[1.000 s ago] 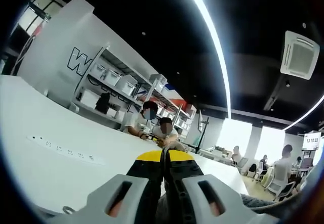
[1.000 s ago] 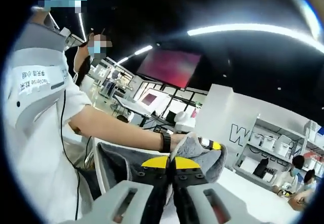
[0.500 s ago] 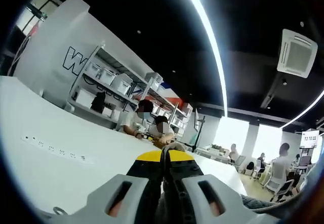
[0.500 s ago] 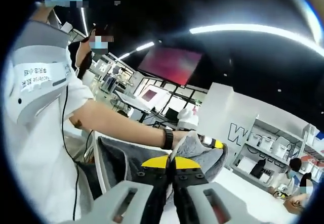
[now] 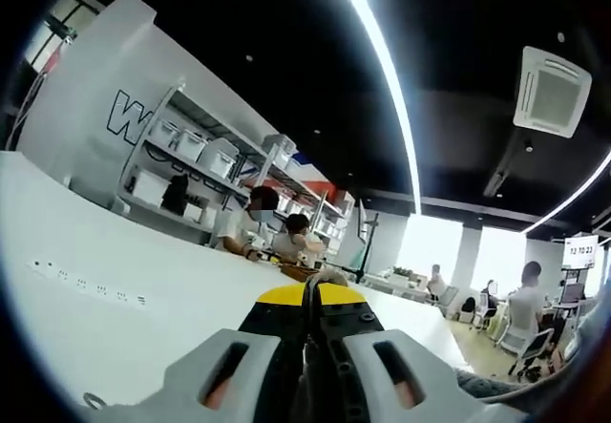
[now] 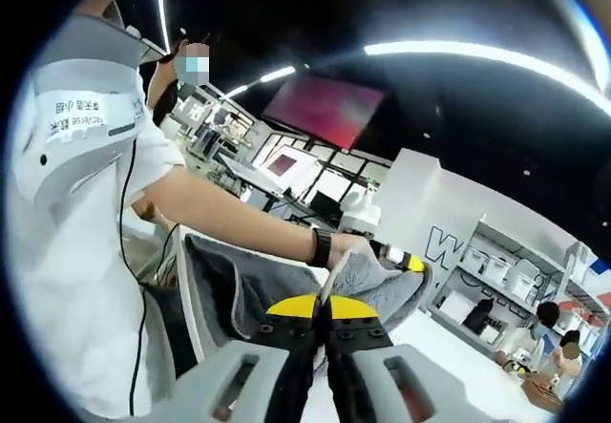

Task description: Open the folded towel by lifting each exposed corner and separating the folded layers until the towel lies flat within the target outline without major curled edges

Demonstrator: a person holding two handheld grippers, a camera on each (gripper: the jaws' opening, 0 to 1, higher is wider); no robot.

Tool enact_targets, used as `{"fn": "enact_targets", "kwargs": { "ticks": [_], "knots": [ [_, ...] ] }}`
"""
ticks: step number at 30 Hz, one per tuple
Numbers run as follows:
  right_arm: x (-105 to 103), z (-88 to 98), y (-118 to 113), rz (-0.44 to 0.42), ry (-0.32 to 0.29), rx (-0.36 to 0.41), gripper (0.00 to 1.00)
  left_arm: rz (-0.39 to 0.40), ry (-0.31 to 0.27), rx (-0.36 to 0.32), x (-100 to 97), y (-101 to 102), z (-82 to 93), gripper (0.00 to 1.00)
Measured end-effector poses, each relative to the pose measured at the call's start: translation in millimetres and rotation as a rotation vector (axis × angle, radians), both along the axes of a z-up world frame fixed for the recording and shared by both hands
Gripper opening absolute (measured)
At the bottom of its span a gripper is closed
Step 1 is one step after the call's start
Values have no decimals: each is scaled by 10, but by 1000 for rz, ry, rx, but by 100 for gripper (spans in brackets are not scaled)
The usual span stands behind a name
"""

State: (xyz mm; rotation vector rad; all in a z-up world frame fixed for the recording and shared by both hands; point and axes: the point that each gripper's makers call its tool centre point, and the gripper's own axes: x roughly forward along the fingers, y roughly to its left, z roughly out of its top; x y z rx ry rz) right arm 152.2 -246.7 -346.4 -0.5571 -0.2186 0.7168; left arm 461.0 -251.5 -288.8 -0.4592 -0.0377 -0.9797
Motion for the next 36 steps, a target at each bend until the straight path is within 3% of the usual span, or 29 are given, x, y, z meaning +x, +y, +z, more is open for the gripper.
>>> {"fn": "enact_targets", "kwargs": {
  "ticks": [8,24,36],
  "knots": [
    [5,-115,-107,-18,22,-53,0,-16,6,12,-11,-63,-61,0],
    [14,-375,-194,-20,68,-141,0,-50,47,50,-26,-223,-341,0],
    [49,-506,-227,-20,103,-135,0,-49,113,72,6,-235,-543,0]
  ]
}}
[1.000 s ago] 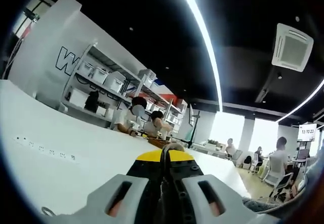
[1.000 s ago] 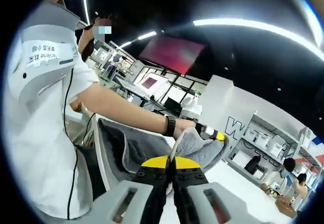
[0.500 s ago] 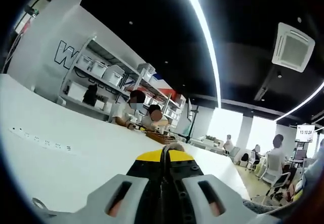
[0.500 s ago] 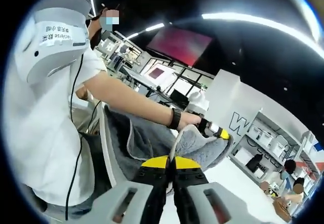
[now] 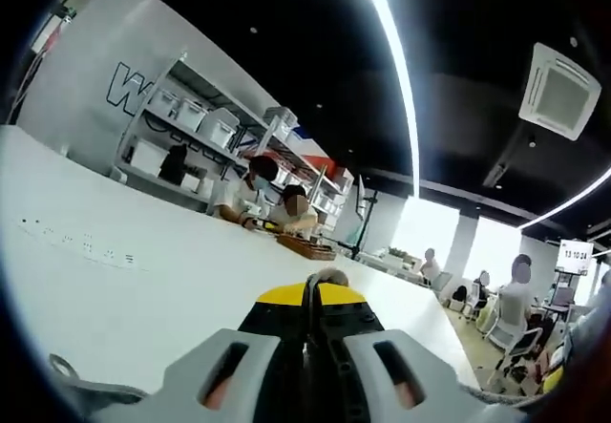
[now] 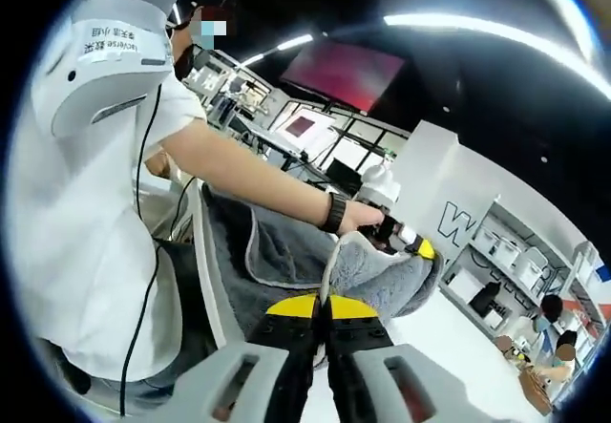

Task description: Open the folded towel by lifting each exposed corner and separating the folded layers until the towel lies flat within the target outline without major curled edges

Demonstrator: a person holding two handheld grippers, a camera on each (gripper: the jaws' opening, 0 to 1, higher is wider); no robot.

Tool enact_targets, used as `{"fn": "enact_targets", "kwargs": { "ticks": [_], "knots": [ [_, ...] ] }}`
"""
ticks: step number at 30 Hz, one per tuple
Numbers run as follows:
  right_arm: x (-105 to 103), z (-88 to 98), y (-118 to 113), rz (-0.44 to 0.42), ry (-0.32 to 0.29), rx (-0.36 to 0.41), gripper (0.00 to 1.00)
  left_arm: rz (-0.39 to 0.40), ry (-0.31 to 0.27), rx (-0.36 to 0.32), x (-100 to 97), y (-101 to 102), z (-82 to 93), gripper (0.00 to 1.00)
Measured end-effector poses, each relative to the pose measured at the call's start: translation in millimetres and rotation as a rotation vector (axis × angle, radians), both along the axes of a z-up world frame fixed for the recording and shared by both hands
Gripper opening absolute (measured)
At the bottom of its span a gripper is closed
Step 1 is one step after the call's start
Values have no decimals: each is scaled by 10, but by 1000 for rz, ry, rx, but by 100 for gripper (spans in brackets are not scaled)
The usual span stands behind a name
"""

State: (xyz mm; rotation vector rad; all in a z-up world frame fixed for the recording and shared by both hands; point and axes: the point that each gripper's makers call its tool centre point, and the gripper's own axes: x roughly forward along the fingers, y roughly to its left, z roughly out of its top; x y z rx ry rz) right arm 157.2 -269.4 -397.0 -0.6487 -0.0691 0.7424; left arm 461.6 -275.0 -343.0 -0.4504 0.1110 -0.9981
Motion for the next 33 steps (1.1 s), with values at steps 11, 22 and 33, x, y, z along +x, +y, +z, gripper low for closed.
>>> {"fn": "enact_targets", "kwargs": {
  "ticks": [11,22,33],
  "knots": [
    [6,-87,-112,-30,27,-1,0,-26,19,27,-15,-94,-113,0],
    [40,-181,-282,-80,47,-2,0,-52,46,40,-78,-213,-206,1],
    [29,-343,-398,-106,90,-27,0,-77,60,55,-188,-360,-293,1]
  ]
}}
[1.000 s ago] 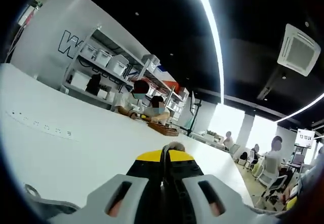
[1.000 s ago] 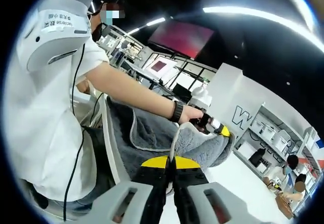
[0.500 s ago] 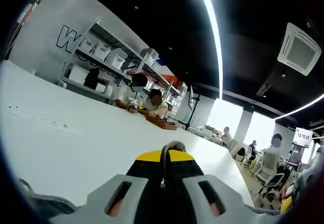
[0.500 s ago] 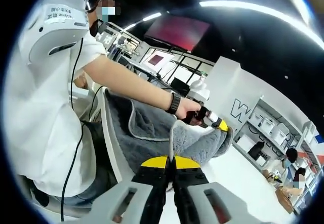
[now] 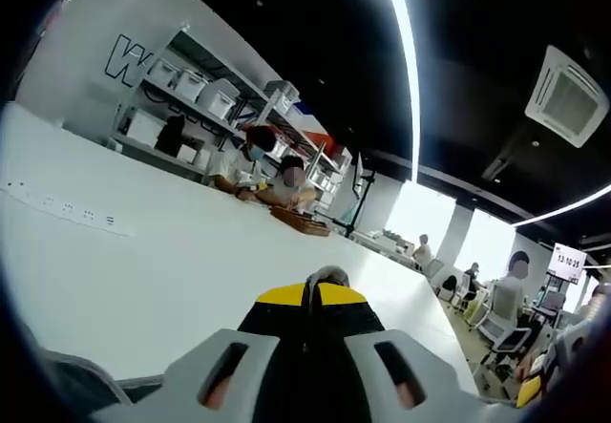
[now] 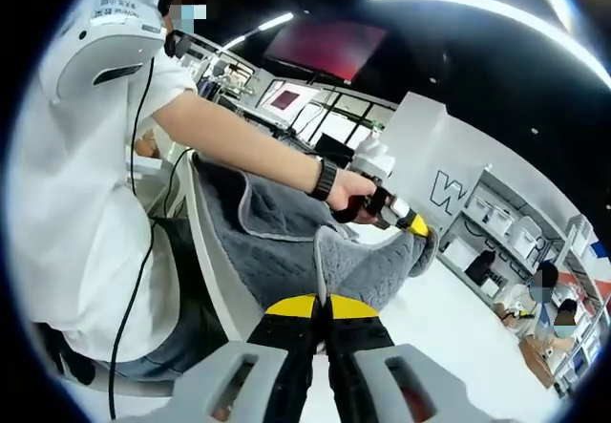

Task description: Open the folded towel by lifting each exposed corner and separating the folded layers until the towel lies flat within the target outline without major curled edges

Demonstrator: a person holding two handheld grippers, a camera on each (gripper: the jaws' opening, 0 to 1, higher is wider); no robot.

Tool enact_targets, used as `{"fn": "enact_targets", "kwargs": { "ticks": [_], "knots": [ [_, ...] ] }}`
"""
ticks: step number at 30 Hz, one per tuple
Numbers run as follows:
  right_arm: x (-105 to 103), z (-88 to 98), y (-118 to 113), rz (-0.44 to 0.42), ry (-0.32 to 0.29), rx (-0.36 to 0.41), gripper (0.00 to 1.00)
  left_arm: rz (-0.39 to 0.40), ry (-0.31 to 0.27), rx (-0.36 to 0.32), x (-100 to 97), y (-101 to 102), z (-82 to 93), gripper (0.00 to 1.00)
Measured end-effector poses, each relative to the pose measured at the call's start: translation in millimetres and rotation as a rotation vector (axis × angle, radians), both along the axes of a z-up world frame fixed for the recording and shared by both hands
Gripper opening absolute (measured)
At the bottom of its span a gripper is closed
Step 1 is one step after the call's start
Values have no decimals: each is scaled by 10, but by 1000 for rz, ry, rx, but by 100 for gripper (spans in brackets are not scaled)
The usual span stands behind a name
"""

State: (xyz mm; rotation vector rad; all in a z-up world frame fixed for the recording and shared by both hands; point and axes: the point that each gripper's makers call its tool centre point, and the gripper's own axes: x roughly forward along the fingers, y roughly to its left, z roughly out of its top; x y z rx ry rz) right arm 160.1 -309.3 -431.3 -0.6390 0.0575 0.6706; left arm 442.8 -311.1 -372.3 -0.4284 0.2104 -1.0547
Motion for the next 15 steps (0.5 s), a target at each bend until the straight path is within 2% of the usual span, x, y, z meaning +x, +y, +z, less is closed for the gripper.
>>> {"fn": "enact_targets", "kwargs": {
  "ticks": [7,8,9,10,13,15],
  "knots": [
    [62,-120,-57,-30,13,-57,0,-16,15,4,-127,-38,-57,1],
    [82,-126,-77,-41,10,-61,0,-23,12,16,-154,-47,-85,1],
    [105,-135,-89,-48,6,-67,0,-36,-23,54,-184,-59,-128,1],
    [124,-140,-98,-55,3,-77,2,-36,-33,80,-207,-58,-162,1],
    [156,-123,-95,-64,-5,-76,4,-34,4,51,-254,-51,-174,1],
    [157,-119,-93,-63,-5,-73,5,-40,8,43,-265,-56,-168,1]
  ]
}}
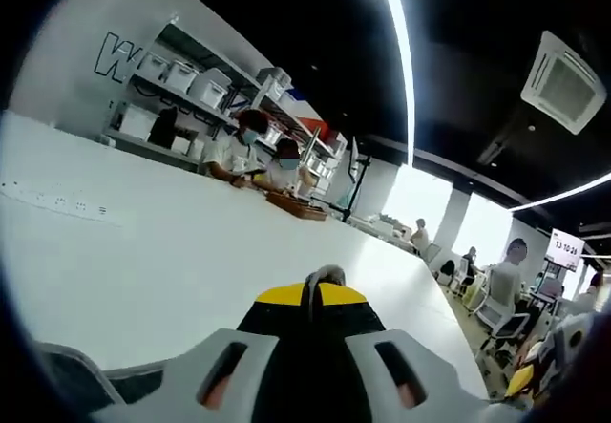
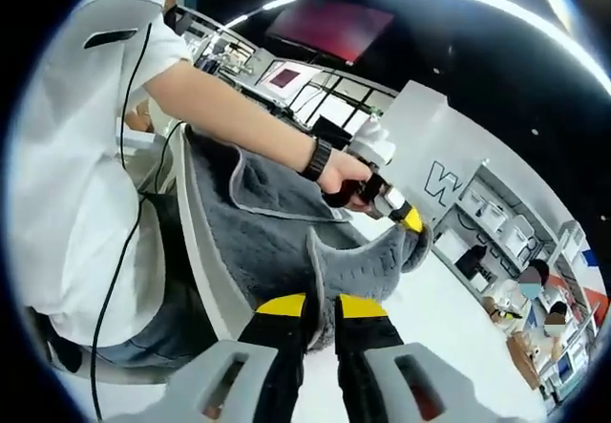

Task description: Open the folded towel by lifting each exposed corner and separating the folded layers until the towel lies flat within the target outline without major curled edges

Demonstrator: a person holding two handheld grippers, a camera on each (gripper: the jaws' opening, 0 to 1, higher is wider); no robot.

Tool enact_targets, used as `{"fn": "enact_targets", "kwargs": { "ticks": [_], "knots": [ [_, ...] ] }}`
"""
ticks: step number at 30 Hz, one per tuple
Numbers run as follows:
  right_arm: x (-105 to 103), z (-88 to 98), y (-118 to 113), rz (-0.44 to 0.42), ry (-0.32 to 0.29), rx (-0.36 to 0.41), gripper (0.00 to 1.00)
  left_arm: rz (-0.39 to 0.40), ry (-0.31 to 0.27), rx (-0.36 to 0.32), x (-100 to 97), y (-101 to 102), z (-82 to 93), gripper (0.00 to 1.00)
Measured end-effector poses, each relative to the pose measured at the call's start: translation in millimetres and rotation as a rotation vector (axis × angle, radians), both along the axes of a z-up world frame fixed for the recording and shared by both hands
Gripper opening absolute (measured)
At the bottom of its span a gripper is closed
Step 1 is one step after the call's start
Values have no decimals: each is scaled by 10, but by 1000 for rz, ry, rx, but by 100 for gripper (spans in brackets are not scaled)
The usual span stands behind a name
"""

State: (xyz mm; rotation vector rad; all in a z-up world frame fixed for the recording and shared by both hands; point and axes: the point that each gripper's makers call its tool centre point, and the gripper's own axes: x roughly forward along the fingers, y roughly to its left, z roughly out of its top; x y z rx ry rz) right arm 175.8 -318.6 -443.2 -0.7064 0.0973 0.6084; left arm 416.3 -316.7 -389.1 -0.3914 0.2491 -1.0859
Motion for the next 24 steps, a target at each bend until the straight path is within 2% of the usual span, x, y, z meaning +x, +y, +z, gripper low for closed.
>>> {"fn": "enact_targets", "kwargs": {
  "ticks": [6,10,13,15,17,20,24],
  "knots": [
    [19,-2,46,5,2,11,10,-16,-3,15,35,-43,-15,2],
    [6,34,162,39,-7,23,9,-22,-6,12,-34,-49,9,2],
    [23,66,244,57,-21,27,5,-25,-5,8,-35,-62,18,2],
    [30,91,307,73,-28,43,0,-27,-6,11,38,-72,21,2],
    [39,77,372,92,-29,29,0,-34,0,2,40,-96,30,2],
    [38,61,346,85,-16,22,0,-32,2,5,60,-106,25,2],
    [5,163,207,53,-47,51,0,-30,6,-3,84,-109,39,2]
  ]
}}
